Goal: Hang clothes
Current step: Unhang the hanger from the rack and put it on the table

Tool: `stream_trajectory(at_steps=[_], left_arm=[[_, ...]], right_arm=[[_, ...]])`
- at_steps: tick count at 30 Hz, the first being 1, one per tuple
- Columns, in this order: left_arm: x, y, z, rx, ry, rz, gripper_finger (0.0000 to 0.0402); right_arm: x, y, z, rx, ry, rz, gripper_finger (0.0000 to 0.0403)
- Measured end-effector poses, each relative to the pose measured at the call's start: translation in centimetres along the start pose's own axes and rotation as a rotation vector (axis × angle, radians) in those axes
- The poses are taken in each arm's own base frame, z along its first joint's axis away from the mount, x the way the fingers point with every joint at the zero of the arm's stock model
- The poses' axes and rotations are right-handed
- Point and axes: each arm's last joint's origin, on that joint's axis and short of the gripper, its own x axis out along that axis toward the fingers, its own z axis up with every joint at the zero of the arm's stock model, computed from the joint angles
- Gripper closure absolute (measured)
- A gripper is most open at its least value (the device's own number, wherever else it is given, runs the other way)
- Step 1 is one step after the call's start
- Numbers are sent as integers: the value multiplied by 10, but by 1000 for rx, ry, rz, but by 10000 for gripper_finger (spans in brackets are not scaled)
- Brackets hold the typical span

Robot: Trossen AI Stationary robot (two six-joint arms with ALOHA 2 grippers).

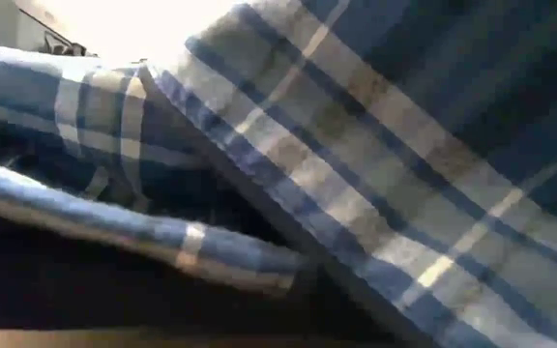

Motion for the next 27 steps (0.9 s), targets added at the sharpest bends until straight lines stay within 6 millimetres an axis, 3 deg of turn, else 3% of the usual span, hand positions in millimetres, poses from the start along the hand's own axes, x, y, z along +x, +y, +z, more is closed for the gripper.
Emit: stream_trajectory(at_steps=[11,14,18,22,27], left_arm=[[0,17,-5,-86,27,121,271],[7,20,-9,-105,48,128,271],[18,27,-18,-112,86,142,271],[30,30,-28,-115,150,135,271],[35,29,-38,-111,230,114,271]], right_arm=[[-82,1,84,-320,-481,-177,232],[-98,-17,99,-366,-514,-262,231],[-109,-55,113,-355,-475,-381,229],[-113,-87,120,-300,-438,-430,231],[-111,-108,120,-341,-403,-460,232]])
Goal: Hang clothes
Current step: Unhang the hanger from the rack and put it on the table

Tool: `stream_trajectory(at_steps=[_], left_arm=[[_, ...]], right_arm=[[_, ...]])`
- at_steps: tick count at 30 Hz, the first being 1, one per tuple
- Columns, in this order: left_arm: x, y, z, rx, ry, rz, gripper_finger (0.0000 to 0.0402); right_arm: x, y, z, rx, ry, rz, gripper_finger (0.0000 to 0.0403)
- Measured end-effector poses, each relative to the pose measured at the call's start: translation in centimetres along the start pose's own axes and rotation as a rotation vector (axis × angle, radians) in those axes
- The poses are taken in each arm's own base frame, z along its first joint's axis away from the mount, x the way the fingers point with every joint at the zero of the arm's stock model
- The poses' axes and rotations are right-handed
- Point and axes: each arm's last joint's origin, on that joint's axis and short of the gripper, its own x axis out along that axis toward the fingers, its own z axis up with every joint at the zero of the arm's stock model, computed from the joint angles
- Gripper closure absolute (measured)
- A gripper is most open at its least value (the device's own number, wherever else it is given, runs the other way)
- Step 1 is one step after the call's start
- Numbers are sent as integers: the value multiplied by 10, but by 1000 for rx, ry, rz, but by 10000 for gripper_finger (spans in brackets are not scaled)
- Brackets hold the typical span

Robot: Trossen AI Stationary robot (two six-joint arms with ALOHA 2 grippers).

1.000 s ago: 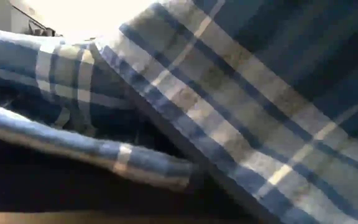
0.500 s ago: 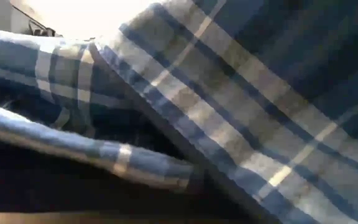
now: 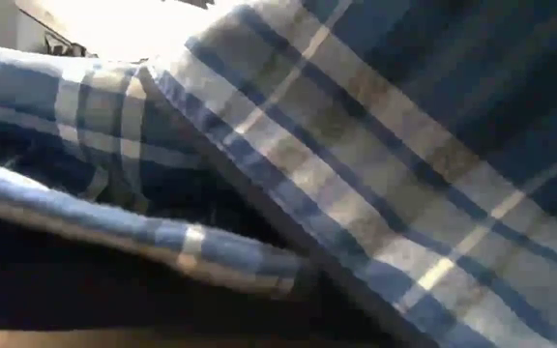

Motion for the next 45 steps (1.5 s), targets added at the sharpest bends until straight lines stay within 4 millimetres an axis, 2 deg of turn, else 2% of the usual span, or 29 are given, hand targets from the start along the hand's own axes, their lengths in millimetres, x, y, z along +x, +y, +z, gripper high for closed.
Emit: stream_trajectory(at_steps=[10,15,21,30,41,45], left_arm=[[2,0,-2,13,20,-4,271],[2,0,-2,13,19,-3,271],[2,0,-2,12,20,-4,271],[2,0,-2,13,20,-4,271],[2,0,-2,13,19,-4,271],[2,0,-2,13,20,-4,271]], right_arm=[[17,1,-18,-8,66,53,233],[18,4,-18,-47,68,61,233],[18,1,-20,-119,91,-21,233],[21,7,-23,-82,111,10,234],[27,16,-18,-105,66,56,279],[25,14,-21,-87,92,51,313]])
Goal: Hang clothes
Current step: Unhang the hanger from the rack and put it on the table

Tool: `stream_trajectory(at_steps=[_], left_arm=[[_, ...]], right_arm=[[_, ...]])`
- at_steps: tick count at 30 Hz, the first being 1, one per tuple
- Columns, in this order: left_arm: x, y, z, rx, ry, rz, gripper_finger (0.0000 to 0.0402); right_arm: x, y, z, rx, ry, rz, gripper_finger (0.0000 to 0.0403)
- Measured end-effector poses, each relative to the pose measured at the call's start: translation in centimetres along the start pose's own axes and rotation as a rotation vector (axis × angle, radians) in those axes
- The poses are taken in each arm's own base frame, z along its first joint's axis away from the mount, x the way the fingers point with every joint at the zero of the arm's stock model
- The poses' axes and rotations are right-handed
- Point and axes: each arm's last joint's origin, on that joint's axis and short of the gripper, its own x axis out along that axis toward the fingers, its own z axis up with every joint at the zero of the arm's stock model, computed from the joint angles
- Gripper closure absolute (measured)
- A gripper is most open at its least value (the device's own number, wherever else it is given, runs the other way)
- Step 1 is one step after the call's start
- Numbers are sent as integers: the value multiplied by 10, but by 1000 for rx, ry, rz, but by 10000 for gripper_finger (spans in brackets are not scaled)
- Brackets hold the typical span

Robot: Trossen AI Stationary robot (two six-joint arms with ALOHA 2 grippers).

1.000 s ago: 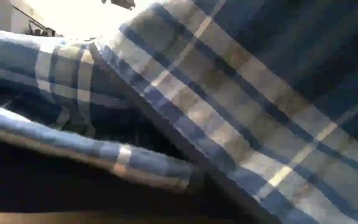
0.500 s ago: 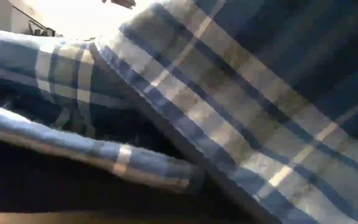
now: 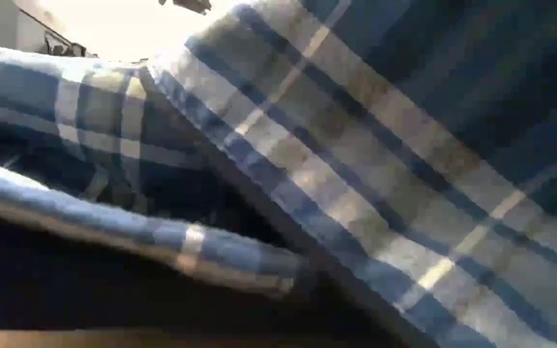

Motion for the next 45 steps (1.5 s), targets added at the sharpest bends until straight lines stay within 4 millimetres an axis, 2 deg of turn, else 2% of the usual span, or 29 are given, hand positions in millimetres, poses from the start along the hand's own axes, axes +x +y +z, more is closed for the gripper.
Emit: stream_trajectory(at_steps=[4,13,21,29,34,40,45], left_arm=[[0,0,0,0,0,0,271],[0,0,0,0,1,0,271],[0,0,0,0,3,-1,271],[0,0,0,0,3,-1,271],[0,0,0,0,3,-1,271],[0,0,0,0,3,-1,271],[0,-1,0,0,0,-4,271]], right_arm=[[-2,-2,-3,-2,22,10,372],[-7,-6,0,4,15,-19,373],[-23,4,28,-17,-17,-28,373],[-48,19,50,-42,-46,-28,373],[-65,33,58,-33,-8,-18,373],[-79,53,61,13,56,29,373],[-92,79,66,66,91,115,373]])
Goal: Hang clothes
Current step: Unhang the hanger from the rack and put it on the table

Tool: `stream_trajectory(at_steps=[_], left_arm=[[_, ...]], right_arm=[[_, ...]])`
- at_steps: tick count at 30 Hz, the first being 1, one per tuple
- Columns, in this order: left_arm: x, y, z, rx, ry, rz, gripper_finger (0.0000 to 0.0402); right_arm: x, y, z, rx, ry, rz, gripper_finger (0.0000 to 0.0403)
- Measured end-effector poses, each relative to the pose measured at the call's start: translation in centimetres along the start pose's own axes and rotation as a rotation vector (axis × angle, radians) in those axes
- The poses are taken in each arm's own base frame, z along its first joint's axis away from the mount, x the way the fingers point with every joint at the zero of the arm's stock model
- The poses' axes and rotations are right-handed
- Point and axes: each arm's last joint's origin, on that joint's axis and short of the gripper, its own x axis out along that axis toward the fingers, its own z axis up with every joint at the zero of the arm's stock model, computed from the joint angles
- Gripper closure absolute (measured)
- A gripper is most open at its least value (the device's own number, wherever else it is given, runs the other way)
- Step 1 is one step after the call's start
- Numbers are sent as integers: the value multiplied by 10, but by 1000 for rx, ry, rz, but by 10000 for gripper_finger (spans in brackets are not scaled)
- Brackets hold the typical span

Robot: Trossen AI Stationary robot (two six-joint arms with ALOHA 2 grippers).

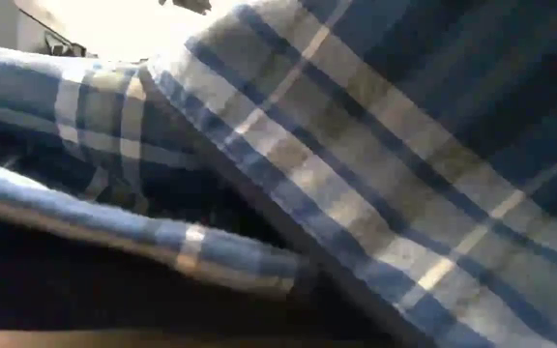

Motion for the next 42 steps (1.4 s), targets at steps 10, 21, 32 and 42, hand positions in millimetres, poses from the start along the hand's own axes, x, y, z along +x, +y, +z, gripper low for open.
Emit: stream_trajectory(at_steps=[10,21,32,42], left_arm=[[1,-6,2,22,-12,-20,271],[-2,-5,7,32,-57,-9,271],[-3,-5,6,29,-51,-10,271],[-7,-5,7,18,-57,-9,271]], right_arm=[[-15,40,9,58,-2,73,373],[0,14,12,48,-73,9,373],[7,15,14,93,-93,23,373],[26,44,14,238,-58,152,373]])
